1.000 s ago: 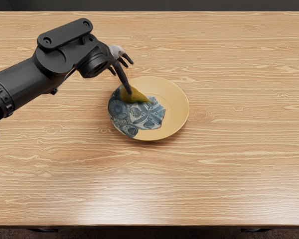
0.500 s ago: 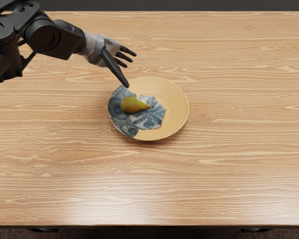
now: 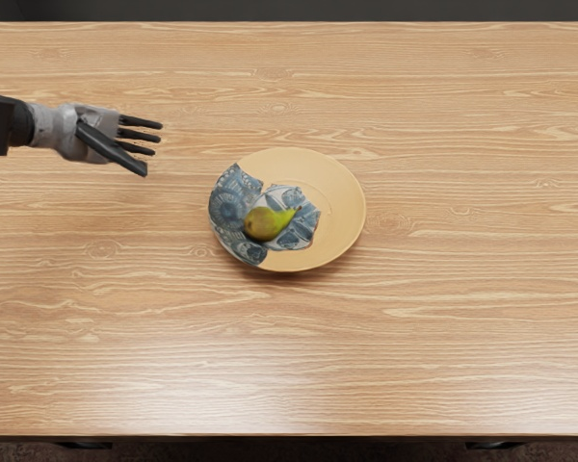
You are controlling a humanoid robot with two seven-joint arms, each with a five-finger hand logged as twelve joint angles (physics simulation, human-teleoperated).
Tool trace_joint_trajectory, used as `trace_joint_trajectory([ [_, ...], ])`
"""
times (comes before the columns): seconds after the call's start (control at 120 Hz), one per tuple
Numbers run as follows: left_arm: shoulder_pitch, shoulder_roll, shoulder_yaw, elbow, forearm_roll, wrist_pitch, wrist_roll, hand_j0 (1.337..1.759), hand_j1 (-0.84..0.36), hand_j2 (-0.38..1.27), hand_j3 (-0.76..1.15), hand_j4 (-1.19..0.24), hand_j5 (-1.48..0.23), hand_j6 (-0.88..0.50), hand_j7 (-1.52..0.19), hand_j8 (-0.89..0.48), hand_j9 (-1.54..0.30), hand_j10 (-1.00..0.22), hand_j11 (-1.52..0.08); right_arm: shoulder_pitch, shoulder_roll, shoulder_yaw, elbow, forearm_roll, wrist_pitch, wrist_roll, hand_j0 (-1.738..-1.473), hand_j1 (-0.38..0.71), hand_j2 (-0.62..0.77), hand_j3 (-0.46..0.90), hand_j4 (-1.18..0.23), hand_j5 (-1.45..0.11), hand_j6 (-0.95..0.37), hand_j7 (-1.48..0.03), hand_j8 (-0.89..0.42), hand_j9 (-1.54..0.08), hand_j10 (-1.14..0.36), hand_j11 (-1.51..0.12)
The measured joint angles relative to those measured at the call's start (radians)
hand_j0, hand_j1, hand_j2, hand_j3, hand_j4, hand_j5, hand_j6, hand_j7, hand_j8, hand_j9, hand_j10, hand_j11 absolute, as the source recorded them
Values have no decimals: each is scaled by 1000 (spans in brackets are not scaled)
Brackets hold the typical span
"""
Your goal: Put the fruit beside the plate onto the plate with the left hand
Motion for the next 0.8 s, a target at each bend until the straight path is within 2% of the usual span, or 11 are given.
trace_joint_trajectory([
  [0.083, 29, 76, -32, 3, -9, -1, 0, 1658, 330, 3, 0, -16, -21, -16, -21, -15, -21, -16, -21, 0, 0, 0, 0, 0, 0, 0, -1658, -349, 0, 0, -1, 0, -1, 0, -1, 0, 0, 0],
  [0.175, 73, 104, -61, 4, -13, -1, 0, 1658, 337, 2, 0, -9, -13, -9, -13, -9, -13, -9, -13, 1, 0, 0, 0, 1, 0, 0, -1658, -349, 0, 0, -1, 0, -1, 0, -1, 0, 0, 0],
  [0.433, 92, 243, -93, 4, -46, -1, 0, 1658, 345, 0, 0, -2, -4, -2, -4, -2, -4, -2, -4, -3, 0, -1, -1, 3, 0, 0, -1658, -349, 0, 0, -1, 0, -1, 0, -1, 0, 0, 0],
  [0.8, 110, 243, -93, 2, -114, -1, 0, 1658, 348, -1, 0, 1, 0, 1, 0, 1, 0, 1, -1, -5, 0, -2, -1, 3, 0, 0, -1658, -349, 0, 0, 0, 0, -1, 0, -1, 0, 0, 0],
])
